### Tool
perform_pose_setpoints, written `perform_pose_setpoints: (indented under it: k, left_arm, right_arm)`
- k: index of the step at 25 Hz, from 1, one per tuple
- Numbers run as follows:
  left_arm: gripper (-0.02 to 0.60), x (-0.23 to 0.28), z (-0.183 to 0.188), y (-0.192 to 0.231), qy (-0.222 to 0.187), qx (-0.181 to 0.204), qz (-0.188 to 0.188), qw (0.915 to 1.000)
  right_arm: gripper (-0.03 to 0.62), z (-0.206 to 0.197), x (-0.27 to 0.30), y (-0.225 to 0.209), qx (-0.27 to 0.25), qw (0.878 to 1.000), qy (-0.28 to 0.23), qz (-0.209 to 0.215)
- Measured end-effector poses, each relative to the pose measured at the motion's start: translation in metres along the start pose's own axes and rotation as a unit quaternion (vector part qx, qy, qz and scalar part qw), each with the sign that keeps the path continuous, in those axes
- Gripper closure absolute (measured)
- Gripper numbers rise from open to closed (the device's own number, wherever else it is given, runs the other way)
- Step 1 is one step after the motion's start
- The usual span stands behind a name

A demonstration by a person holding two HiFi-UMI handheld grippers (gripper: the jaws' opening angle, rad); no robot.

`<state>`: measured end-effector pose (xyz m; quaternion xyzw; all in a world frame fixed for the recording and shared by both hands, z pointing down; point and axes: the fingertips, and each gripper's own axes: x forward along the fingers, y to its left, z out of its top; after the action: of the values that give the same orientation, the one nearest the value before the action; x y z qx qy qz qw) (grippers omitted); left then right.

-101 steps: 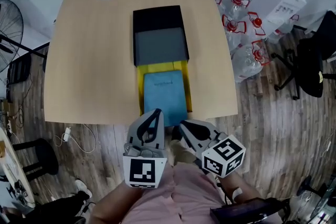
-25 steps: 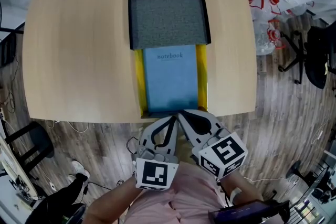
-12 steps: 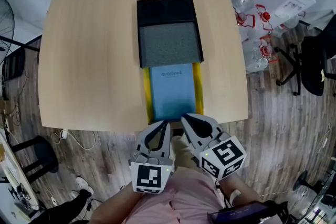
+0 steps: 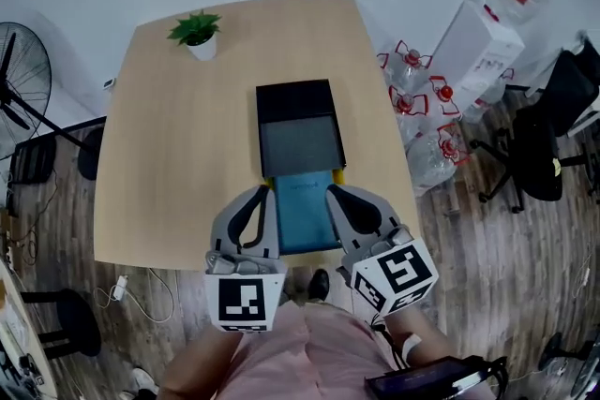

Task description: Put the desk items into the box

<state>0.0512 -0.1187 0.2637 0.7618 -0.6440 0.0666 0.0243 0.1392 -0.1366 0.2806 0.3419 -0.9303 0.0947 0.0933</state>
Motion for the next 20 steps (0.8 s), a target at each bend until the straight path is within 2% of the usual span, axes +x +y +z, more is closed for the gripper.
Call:
perform_pose_setpoints:
  k: [4, 7, 12, 20]
  left_arm:
    - [0.569, 0.003, 0.044, 0.011, -0.045, 0.017, 0.015, 0.9987]
    - [0.568, -0.001, 0.063, 0.018, -0.07, 0.026, 0.02, 0.997]
    - [0.569, -0.005, 0.07, 0.024, -0.078, 0.02, 0.026, 0.9964]
    - [0.569, 0.001, 0.072, 0.021, -0.084, 0.016, 0.02, 0.9961]
  right_arm:
    - [0.592, 0.038, -0.006, -0.003, -0.053, 0.997, -0.042, -0.037]
    - [0.593, 0.059, -0.007, 0.0, -0.068, 0.994, -0.065, -0.051]
    - [0.593, 0.078, -0.009, 0.003, -0.088, 0.99, -0.086, -0.062]
    - [0.594, 0.082, -0.007, -0.004, -0.102, 0.987, -0.097, -0.074]
